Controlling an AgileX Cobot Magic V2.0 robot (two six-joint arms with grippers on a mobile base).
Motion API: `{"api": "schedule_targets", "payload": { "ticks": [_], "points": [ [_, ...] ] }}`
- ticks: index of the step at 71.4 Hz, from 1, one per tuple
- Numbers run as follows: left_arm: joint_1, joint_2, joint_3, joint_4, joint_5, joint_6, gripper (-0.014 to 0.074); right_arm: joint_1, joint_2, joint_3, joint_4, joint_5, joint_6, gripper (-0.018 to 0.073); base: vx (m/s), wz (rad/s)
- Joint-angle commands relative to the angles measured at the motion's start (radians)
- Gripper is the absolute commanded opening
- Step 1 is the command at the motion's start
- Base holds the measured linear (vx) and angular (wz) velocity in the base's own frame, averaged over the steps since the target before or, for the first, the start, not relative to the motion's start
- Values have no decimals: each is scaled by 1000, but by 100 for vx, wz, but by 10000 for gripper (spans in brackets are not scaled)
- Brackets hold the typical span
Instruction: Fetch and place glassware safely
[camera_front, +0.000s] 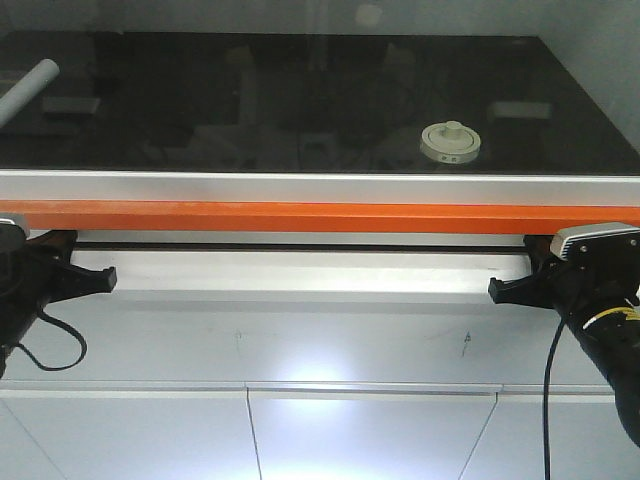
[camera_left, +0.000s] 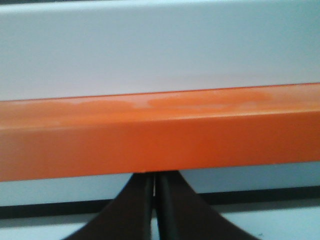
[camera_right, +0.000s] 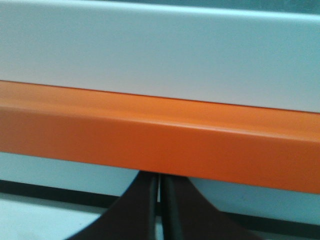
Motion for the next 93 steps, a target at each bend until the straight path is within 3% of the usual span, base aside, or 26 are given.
{"api": "schedule_targets", "payload": {
  "ticks": [1,25,60,93],
  "points": [
    [-1,-33,-40,-2,-99,-4,-7,-4,-33,-57,-9,-122,-1,-1,0,0],
    [-1,-34,-40,7,-187,-5,-7,-4,-33,-57,-9,-126,-1,-1,0,0],
    [-1,-54,-40,33,-221,-7,-7,-4,-33,-57,-22,-222,-1,-1,0,0],
    [-1,-65,-40,32,-228,-8,-7,-4,-65,-59,-33,-223,-1,-1,0,0]
  ]
}}
